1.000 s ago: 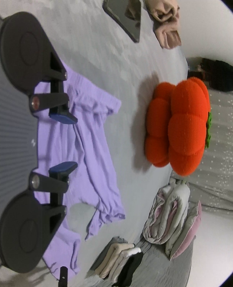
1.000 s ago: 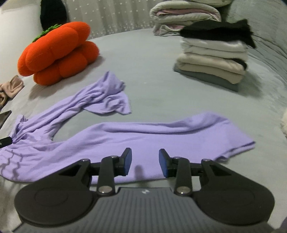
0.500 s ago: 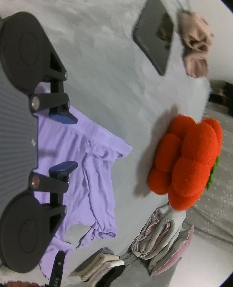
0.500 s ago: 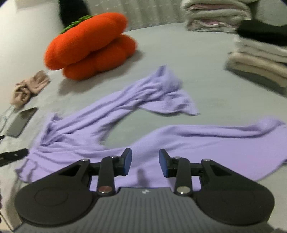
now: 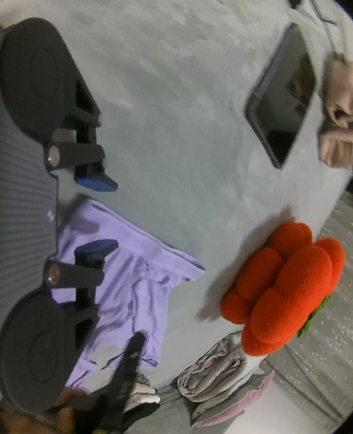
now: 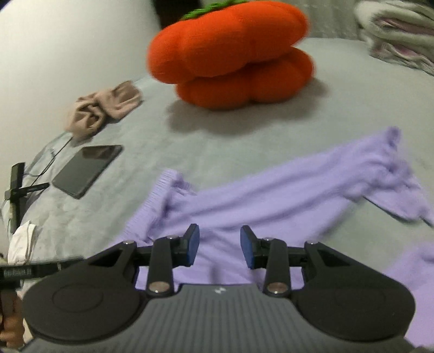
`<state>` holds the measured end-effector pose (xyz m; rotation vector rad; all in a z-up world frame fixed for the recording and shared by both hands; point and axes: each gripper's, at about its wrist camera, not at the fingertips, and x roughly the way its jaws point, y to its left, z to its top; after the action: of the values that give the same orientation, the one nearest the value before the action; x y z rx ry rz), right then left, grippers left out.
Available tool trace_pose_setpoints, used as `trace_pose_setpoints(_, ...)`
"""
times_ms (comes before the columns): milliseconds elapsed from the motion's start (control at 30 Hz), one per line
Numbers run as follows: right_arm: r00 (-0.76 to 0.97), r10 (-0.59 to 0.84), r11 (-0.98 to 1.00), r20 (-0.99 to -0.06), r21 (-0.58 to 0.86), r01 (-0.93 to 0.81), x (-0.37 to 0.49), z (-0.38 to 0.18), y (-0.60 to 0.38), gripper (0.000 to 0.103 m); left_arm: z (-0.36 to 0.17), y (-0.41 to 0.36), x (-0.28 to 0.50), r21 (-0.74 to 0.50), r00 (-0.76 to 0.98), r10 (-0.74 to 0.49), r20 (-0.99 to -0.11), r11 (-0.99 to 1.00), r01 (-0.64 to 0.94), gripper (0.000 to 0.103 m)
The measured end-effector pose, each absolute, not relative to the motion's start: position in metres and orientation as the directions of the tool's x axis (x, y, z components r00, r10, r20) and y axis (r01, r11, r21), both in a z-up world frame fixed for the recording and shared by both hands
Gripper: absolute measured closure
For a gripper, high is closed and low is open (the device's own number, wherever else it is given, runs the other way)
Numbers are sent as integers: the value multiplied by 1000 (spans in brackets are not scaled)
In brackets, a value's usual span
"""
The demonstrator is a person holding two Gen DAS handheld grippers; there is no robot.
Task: Fold clothes
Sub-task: 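Grasp the garment waistband with the left gripper while the right gripper grasps fabric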
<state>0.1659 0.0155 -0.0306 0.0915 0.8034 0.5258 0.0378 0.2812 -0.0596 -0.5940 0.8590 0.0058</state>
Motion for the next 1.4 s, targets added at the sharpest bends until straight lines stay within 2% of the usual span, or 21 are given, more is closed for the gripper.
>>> trace_pose_setpoints(233, 536, 529, 814, -658, 217, -538, 198, -38, 63, 65, -81, 296, 34, -629, 611, -357, -707, 713, -311, 75)
trace_pose_setpoints(367, 507, 538, 794, -674, 203, -573, 218, -45, 78, 65, -87, 292, 41, -651, 608, -369, -704, 676, -344, 76)
trace_pose_setpoints(467, 489, 546, 780, -680, 202, -592, 229, -49, 86, 65, -88, 286, 44, -642, 615, -345, -709, 677, -359, 78)
trace_pose_setpoints(633, 467, 574, 759, -673, 222, -612, 247, -52, 94, 65, -90, 281, 46, -618, 629, -294, -719, 684, -386, 90)
trace_pose_setpoints(767, 427, 563, 739, -707, 199, -644, 256, -55, 104, 66, -90, 280, 44, -606, 640, -271, -719, 695, -387, 96)
trace_pose_setpoints(800, 419, 562, 733, -713, 195, -652, 256, -57, 107, 73, -89, 281, 43, -608, 643, -269, -717, 693, -388, 96)
trace_pose_setpoints(833, 410, 561, 727, -719, 191, -659, 256, -58, 109, 87, -89, 282, 42, -609, 647, -266, -714, 691, -389, 97)
trace_pose_setpoints(900, 410, 556, 720, -723, 172, -673, 253, -60, 112, 91, -86, 284, 41, -603, 663, -242, -709, 695, -392, 97)
trace_pose_setpoints(1033, 454, 568, 723, -686, 153, -673, 249, -53, 115, 96, -75, 289, 37, -592, 700, -190, -688, 706, -390, 97)
trace_pose_setpoints(1400, 569, 601, 722, -561, 75, -688, 241, -16, 167, 97, -45, 318, 34, -489, 780, 43, -625, 756, -434, 97)
